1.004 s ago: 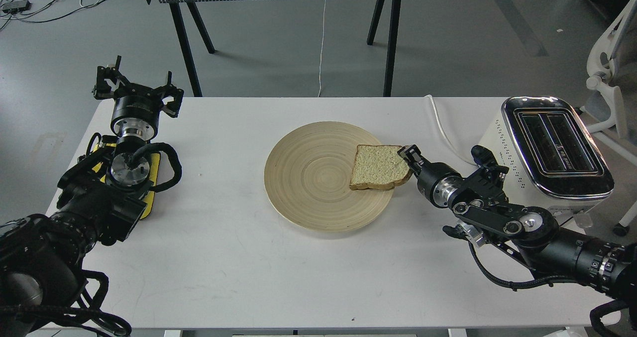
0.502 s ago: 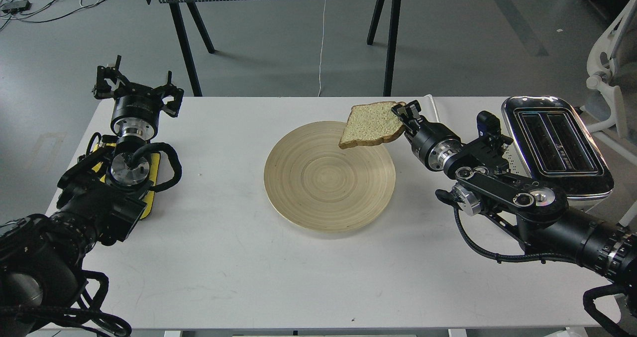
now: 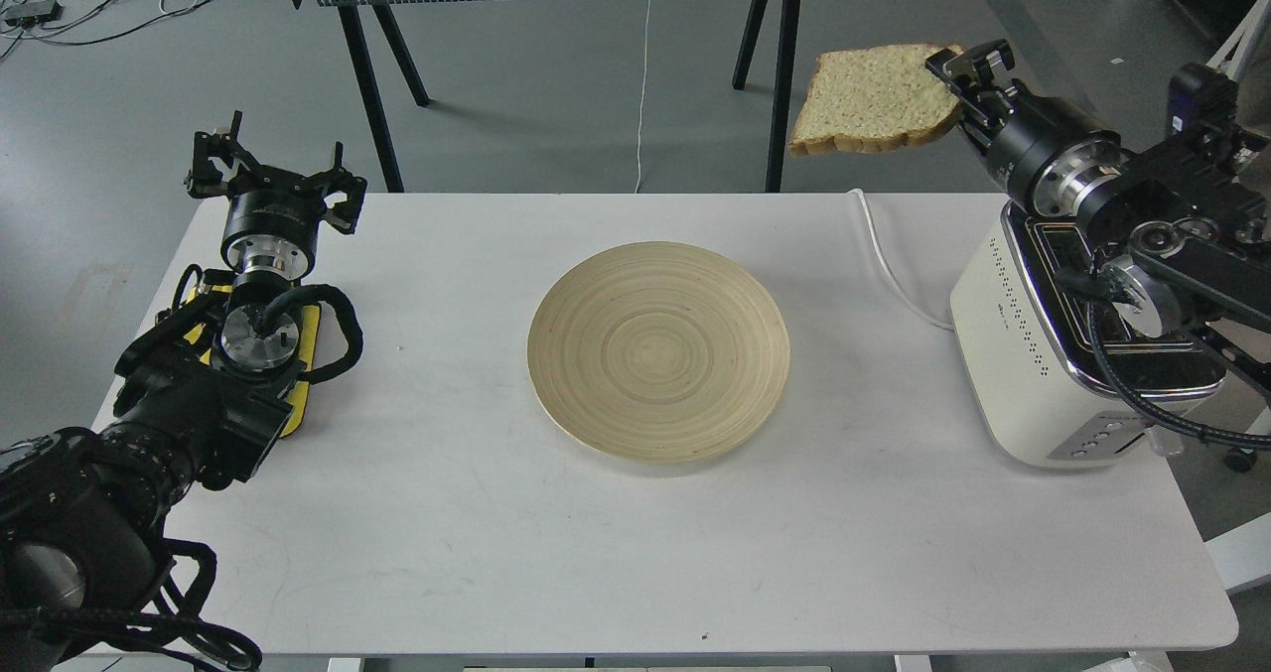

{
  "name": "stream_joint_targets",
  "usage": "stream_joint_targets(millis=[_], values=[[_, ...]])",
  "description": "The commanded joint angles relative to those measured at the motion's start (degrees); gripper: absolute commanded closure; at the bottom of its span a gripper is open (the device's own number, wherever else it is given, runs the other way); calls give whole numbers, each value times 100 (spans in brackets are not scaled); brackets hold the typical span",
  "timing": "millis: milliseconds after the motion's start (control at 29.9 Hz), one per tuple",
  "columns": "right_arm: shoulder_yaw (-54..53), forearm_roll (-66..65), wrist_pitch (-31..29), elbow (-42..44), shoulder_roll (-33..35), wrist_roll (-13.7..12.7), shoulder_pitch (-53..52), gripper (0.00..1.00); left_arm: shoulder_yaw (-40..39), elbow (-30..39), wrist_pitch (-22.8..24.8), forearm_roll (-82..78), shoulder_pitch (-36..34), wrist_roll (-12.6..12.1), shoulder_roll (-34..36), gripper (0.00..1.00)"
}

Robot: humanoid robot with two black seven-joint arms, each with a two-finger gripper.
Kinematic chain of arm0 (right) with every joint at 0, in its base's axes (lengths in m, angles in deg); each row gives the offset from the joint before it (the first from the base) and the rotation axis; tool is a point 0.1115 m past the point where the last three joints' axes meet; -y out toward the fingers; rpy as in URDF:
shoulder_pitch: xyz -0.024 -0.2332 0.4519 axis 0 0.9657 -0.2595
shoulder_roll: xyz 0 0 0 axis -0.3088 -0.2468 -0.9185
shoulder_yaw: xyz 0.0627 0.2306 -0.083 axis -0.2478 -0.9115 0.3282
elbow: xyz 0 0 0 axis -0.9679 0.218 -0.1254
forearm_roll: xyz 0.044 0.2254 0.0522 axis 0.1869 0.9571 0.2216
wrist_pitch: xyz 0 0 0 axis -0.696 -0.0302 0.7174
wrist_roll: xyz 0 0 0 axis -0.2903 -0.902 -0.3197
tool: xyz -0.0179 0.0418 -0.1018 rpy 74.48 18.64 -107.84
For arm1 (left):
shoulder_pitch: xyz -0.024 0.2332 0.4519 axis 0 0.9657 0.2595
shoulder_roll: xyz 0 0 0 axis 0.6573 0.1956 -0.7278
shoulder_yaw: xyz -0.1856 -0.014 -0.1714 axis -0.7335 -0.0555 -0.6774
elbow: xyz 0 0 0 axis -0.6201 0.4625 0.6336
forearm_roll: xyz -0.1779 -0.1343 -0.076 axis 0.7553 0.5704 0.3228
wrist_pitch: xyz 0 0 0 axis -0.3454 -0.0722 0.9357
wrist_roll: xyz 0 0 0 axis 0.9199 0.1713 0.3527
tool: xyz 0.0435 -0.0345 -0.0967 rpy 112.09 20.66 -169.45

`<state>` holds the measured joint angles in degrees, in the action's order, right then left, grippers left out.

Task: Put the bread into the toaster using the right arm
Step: 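Carry the bread slice with the right gripper above the toaster slot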

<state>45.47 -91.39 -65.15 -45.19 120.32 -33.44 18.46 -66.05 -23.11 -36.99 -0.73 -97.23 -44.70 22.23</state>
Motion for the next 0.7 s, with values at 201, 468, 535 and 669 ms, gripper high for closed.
stream_joint_targets(millis=[201,468,535,669], values=[[381,-722,-334,-519,1705,-8,64,96,0,1,-1,0,-1,0,0,0],[856,-1355,-431,-1267,2918,-8,64,96,0,1,-1,0,-1,0,0,0],[900,-1373,-474,-1320,3129,-8,64,96,0,1,-1,0,-1,0,0,0],[927,-1434,-659,-1364,3507,1,82,96,0,1,-1,0,-1,0,0,0]])
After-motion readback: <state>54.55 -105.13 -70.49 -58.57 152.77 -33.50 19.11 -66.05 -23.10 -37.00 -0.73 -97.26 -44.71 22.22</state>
